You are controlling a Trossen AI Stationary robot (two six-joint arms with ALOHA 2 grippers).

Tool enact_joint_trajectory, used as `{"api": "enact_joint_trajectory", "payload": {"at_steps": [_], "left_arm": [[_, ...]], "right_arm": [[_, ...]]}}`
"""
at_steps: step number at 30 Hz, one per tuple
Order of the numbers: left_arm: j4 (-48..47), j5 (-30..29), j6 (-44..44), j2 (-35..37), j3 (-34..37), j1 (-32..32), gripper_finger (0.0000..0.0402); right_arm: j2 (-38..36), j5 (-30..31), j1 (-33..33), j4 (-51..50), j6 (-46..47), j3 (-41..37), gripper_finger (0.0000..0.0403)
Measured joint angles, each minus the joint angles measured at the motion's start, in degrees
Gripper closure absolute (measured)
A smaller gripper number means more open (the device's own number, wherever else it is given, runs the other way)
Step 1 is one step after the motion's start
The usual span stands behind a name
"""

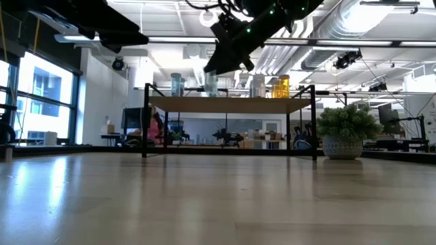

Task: Pick and place medicine bottles onto shelf by color
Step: Put the green pill bottle on the shelf aligned with the other green pill bottles

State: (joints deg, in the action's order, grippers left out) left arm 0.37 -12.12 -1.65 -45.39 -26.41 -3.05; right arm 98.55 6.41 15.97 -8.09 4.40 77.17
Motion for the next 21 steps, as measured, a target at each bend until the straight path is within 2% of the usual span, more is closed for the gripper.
{"api": "enact_joint_trajectory", "payload": {"at_steps": [5, 21], "left_arm": [[0.01, 0.02, 0.0, 0.0, 0.0, 0.0, 0.0195], [-0.06, 0.0, 0.0, -0.02, 0.0, 0.0, 0.0195]], "right_arm": [[0.85, 2.55, -0.01, -0.67, -3.01, 0.0, 0.0299], [1.63, 2.65, 0.85, -1.47, -6.22, 0.0, 0.0299]]}}
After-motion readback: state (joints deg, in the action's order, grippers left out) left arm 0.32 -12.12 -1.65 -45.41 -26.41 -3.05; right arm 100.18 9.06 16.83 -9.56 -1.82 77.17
